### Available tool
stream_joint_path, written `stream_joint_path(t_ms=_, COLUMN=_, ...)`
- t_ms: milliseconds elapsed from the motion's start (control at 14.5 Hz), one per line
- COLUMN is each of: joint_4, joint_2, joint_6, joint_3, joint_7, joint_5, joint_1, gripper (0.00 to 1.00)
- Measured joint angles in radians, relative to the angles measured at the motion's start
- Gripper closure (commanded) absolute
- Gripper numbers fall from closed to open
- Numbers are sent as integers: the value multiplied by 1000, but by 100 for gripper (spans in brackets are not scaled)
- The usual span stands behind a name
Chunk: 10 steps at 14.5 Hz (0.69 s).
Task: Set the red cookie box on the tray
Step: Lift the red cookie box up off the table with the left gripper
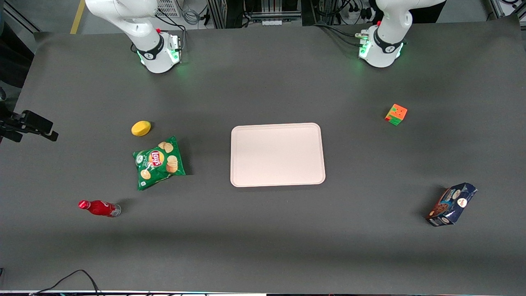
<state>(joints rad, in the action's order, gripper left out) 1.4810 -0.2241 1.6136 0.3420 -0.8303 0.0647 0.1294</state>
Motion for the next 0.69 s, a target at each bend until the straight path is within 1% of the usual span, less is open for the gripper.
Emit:
stream_joint_path(t_ms=138, joint_4=-3, joint_2=15, joint_6=-24, joint_3=-102, joint_7=181, joint_5=-13, joint_1=-7, gripper=88)
stream_joint_path(t_ms=277, joint_4=-4, joint_2=25, joint_6=-44, joint_3=-202, joint_7=352, joint_5=-17, joint_1=-12, gripper=89)
stream_joint_path(t_ms=691, joint_4=-1, joint_2=29, joint_6=-50, joint_3=-485, joint_7=836, joint_5=-22, joint_1=-20, gripper=89)
